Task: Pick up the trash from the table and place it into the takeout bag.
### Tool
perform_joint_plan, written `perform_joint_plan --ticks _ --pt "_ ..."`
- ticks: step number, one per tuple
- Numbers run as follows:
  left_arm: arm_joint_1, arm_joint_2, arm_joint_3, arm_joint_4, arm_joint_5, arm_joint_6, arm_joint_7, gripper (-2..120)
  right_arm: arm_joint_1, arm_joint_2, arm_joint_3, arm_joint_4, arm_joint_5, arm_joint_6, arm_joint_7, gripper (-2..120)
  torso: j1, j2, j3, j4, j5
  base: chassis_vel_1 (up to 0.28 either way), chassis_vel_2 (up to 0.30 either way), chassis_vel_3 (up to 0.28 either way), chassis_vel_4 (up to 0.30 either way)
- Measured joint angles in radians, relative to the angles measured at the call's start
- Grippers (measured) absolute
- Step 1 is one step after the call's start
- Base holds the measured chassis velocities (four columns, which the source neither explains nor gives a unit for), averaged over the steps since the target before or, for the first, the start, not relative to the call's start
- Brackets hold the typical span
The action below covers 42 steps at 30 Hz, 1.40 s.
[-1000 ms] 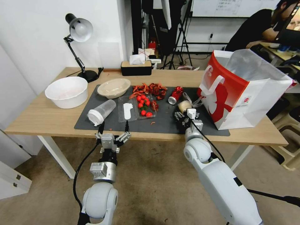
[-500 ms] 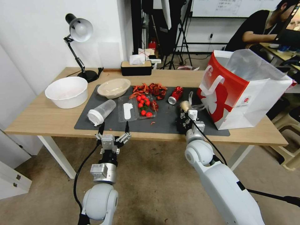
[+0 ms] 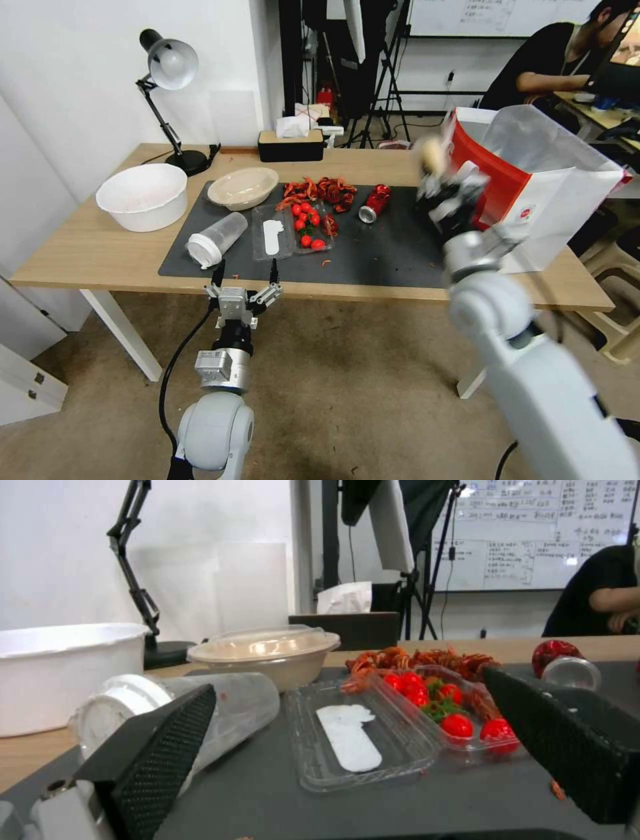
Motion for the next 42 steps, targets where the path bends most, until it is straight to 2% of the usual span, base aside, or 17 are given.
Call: perform_joint_plan --ticks 4,11,13,17,18,21,22,25,26,29,31,33,34,36,39,40,42 --pt "0.003 0.0 0.003 0.0 0.003 -0.003 0.0 100 0.107 -0.032 0.089 -0.057 0.06 -0.052 0.083 7 0.0 0.0 0.0 0.0001 0.0 0.0 0.0 0.0 0.0" --pt "0.007 0.0 0.003 0.0 0.005 -0.006 0.0 99 0.151 -0.047 0.111 -0.114 0.099 -0.197 0.216 10 0.0 0.0 0.0 0.0 0.0001 0.0 0.0 0.0 0.0" --pt "0.007 0.0 0.003 0.0 0.005 -0.006 0.0 99 0.152 -0.044 0.11 -0.118 0.102 -0.207 0.225 11 0.0 0.0 0.0 0.0 0.0 0.0 0.0 0.0 0.0" --pt "0.01 0.0 0.005 0.0 0.008 -0.008 0.0 99 0.169 -0.016 0.096 -0.139 0.124 -0.282 0.288 32 0.0 0.0 0.0 0.0001 0.0 0.0 0.0 0.0 0.0" --pt "0.01 0.0 0.005 0.0 0.008 -0.008 0.0 99 0.169 -0.016 0.096 -0.139 0.124 -0.282 0.288 32 0.0 0.0 0.0 0.0001 0.0 0.0 0.0 0.0 0.0" --pt "0.012 0.0 0.001 0.0 0.008 -0.01 0.0 99 0.184 -0.009 0.09 -0.147 0.145 -0.32 0.319 46 0.0 0.0 0.0 0.0002 -0.0002 0.0 0.0 0.0 0.0" --pt "0.012 0.0 0.001 0.0 0.008 -0.01 0.0 99 0.184 -0.009 0.09 -0.147 0.145 -0.32 0.319 46 0.0 0.0 0.0 0.0002 -0.0002 0.0 0.0 0.0 0.0" --pt "0.014 0.0 -0.001 0.0 0.009 -0.011 0.0 99 0.192 -0.008 0.088 -0.15 0.151 -0.344 0.333 62 0.0 0.0 0.0 0.0001 -0.0002 0.0 0.0 0.0 0.0" --pt "0.014 0.0 -0.001 0.0 0.009 -0.011 0.0 99 0.192 -0.008 0.088 -0.15 0.151 -0.344 0.333 62 0.0 0.0 0.0 0.0001 -0.0002 0.0 0.0 0.0 0.0" --pt "0.013 0.0 0.0 0.0 0.012 -0.011 0.0 99 0.191 -0.011 0.089 -0.145 0.161 -0.356 0.337 77 0.0 0.0 0.0 0.0001 -0.0003 0.0 0.0 0.0 0.0" --pt "0.013 0.0 0.001 0.0 0.013 -0.011 0.0 99 0.19 -0.012 0.089 -0.143 0.163 -0.356 0.337 80 0.0 0.0 0.0 0.0001 -0.0002 0.0 0.0 0.0 0.0" --pt "0.013 0.0 0.004 0.001 0.015 -0.011 0.0 99 0.186 -0.015 0.093 -0.136 0.173 -0.343 0.327 92 0.0 0.0 0.0 0.0001 -0.0002 0.0 0.0 0.0 0.0" --pt "0.013 0.0 0.004 0.001 0.015 -0.011 0.0 99 0.186 -0.015 0.093 -0.136 0.173 -0.343 0.327 92 0.0 0.0 0.0 0.0001 -0.0002 0.0 0.0 0.0 0.0" --pt "0.013 0.0 0.004 0.002 0.016 -0.011 0.0 99 0.179 -0.018 0.097 -0.121 0.186 -0.299 0.291 98 0.0 0.0 0.0 0.0001 -0.0001 0.0 0.0 0.0 0.0" --pt "0.013 0.0 0.004 0.002 0.016 -0.012 0.0 99 0.169 -0.019 0.098 -0.106 0.191 -0.234 0.247 100 0.0 0.0 0.0 0.0002 -0.0003 0.0 0.0 0.0 0.0" --pt "0.012 0.0 0.004 0.002 0.016 -0.012 0.0 99 0.155 -0.019 0.1 -0.093 0.196 -0.173 0.2 100 0.0 0.0 0.0 0.0001 -0.0002 0.0 0.0 0.0 0.0" --pt "0.012 0.0 0.004 0.002 0.016 -0.012 0.0 99 0.152 -0.019 0.1 -0.09 0.197 -0.161 0.19 100 0.0 0.0 0.0 0.0001 -0.0001 0.0 0.0 0.0 0.0"
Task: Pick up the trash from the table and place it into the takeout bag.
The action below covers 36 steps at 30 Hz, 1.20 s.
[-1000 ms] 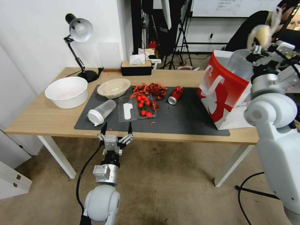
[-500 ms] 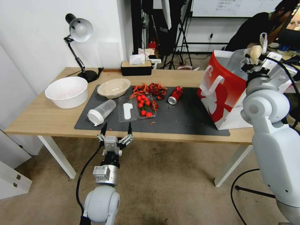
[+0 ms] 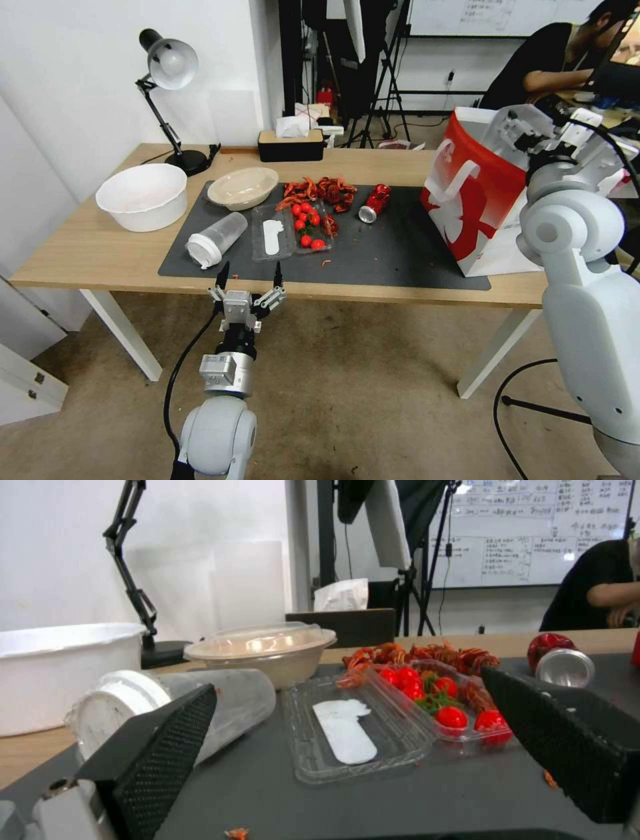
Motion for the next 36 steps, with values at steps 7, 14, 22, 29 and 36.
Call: perform_joint_plan --ticks 7,14,22,29,36 --pt "-0.002 0.0 -0.001 0.0 -0.003 0.0 0.0 100 -0.179 -0.022 -0.001 0.105 -0.046 0.191 -0.334 100 0.0 0.0 0.0 -0.0003 0.0001 0.0 0.0 0.0 0.0" --pt "-0.005 0.0 -0.002 0.0 -0.007 0.0 -0.001 99 -0.354 -0.027 -0.053 0.171 -0.268 0.299 -0.448 100 0.0 0.0 0.0 0.0001 -0.0003 0.0 0.0 0.0 0.0" --pt "-0.007 0.0 -0.002 0.008 -0.008 -0.003 -0.002 99 -0.614 0.019 -0.146 0.147 -0.609 0.481 -0.427 100 0.0 0.0 0.0 -0.0001 -0.0002 0.0 0.0 0.0 0.0" --pt "-0.007 0.0 -0.004 0.01 -0.009 -0.004 -0.002 99 -0.757 0.079 -0.201 0.081 -0.778 0.574 -0.307 100 0.0 0.0 0.0 -0.0001 -0.0002 0.0 0.0 0.0 0.0" --pt "-0.006 0.0 -0.003 0.011 -0.009 -0.004 -0.002 99 -0.817 0.126 -0.218 0.028 -0.803 0.626 -0.242 100 0.0 0.0 0.0 -0.0001 0.0 0.0 0.0 0.0 0.0"
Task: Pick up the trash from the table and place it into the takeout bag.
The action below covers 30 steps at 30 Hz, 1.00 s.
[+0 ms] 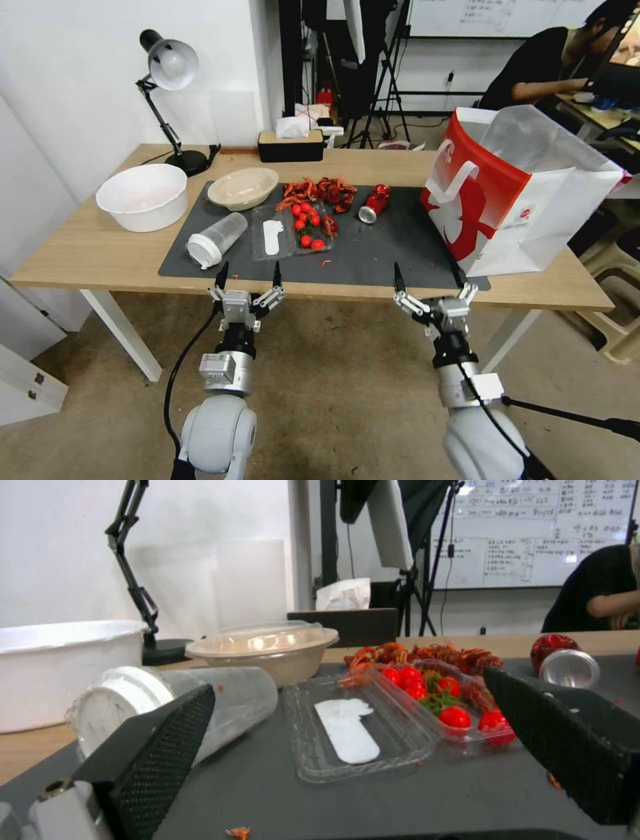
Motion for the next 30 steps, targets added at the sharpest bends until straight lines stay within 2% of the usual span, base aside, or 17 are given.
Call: perform_joint_plan --ticks 9,13,16,18,20,21,23,25,26,28,30 --pt "0.005 0.0 0.0 -0.002 0.0 -0.001 0.0 99 0.007 0.015 0.0 -0.012 0.01 -0.002 0.026 100 0.0 0.0 0.0 0.0 -0.0001 0.0 0.0 0.0 0.0" --pt "0.006 0.0 -0.004 -0.003 0.0 -0.002 0.0 99 0.052 0.024 -0.015 -0.011 0.043 -0.052 0.066 100 0.0 0.0 0.0 -0.0001 0.0 0.0 0.0 0.0 0.0" --pt "0.006 0.0 -0.006 -0.005 0.0 -0.002 0.0 100 0.14 0.03 -0.04 -0.016 0.096 -0.13 0.115 100 0.0 0.0 0.0 0.0001 0.0 0.0 0.0 0.0 0.0" --pt "0.006 0.0 -0.007 -0.005 0.0 -0.002 0.0 100 0.16 0.031 -0.046 -0.018 0.111 -0.147 0.122 100 0.0 0.0 0.0 0.0002 -0.0001 0.0 0.0 0.0 0.0" --pt "0.004 0.0 -0.007 -0.005 0.0 -0.002 0.0 100 0.274 0.028 -0.071 -0.037 0.193 -0.235 0.15 100 0.0 0.0 0.0 0.0001 0.0001 0.0 0.0 0.0 0.0" --pt "0.004 0.0 -0.007 -0.005 0.0 -0.002 0.0 100 0.274 0.028 -0.071 -0.037 0.193 -0.235 0.15 100 0.0 0.0 0.0 0.0001 0.0001 0.0 0.0 0.0 0.0" --pt "0.003 0.0 -0.007 -0.003 0.0 -0.003 0.0 99 0.392 0.022 -0.102 -0.079 0.265 -0.305 0.173 100 0.0 0.0 0.0 0.0002 0.0001 0.0 0.0 0.0 0.0" --pt "0.002 0.0 -0.007 -0.002 0.0 -0.003 0.0 99 0.397 0.021 -0.103 -0.08 0.268 -0.308 0.174 100 0.0 0.0 0.0 0.0002 0.0 0.0 0.0 0.0 0.0" --pt "0.002 0.0 -0.007 0.0 0.001 -0.003 0.0 99 0.508 0.017 -0.142 -0.144 0.344 -0.367 0.204 100 0.0 0.0 0.0 0.0003 -0.0002 0.0 0.0 0.0 0.0" --pt "0.002 0.0 -0.007 0.001 0.001 -0.003 0.0 99 0.529 0.017 -0.151 -0.161 0.361 -0.379 0.211 100 0.0 0.0 0.0 0.0002 0.0 0.0 0.0 0.0 0.0" --pt "0.001 0.0 -0.011 0.005 0.001 -0.003 0.0 99 0.621 0.023 -0.196 -0.237 0.411 -0.422 0.246 100 0.0 0.0 0.0 -0.0001 0.0 0.0 0.0 0.0 0.0"
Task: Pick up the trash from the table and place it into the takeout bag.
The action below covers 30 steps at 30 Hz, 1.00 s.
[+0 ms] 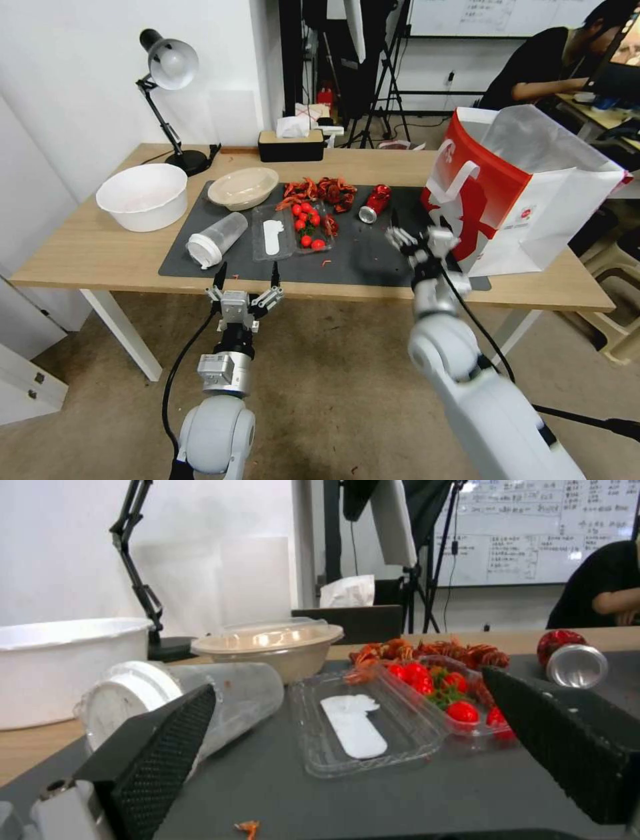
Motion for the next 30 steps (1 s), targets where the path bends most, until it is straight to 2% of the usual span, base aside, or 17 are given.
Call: perform_joint_plan --ticks 7,14,21,30 --pt "-0.004 0.0 -0.007 0.007 0.0 -0.002 0.0 100 0.187 0.05 -0.103 -0.154 0.078 -0.075 0.092 100 0.0 0.0 0.0 0.0003 0.0001 0.0 0.0 0.0 0.0" --pt "-0.007 0.0 -0.017 0.009 -0.001 -0.003 0.0 99 0.284 0.102 -0.157 -0.263 0.109 -0.171 0.178 100 0.0 0.0 0.0 0.0002 -0.0001 0.0 0.0 0.0 0.0" --pt "-0.007 0.0 -0.023 0.013 -0.003 -0.01 -0.001 99 0.322 0.136 -0.163 -0.35 0.126 -0.218 0.201 100 0.0 0.0 0.0 0.0001 0.0 0.0 0.0 0.0 0.0" --pt "-0.005 0.0 -0.03 0.012 -0.006 -0.015 -0.002 99 0.346 0.177 -0.165 -0.43 0.151 -0.205 0.179 100 0.0 0.0 0.0 0.0001 0.0 0.0 0.0 0.0 0.0"
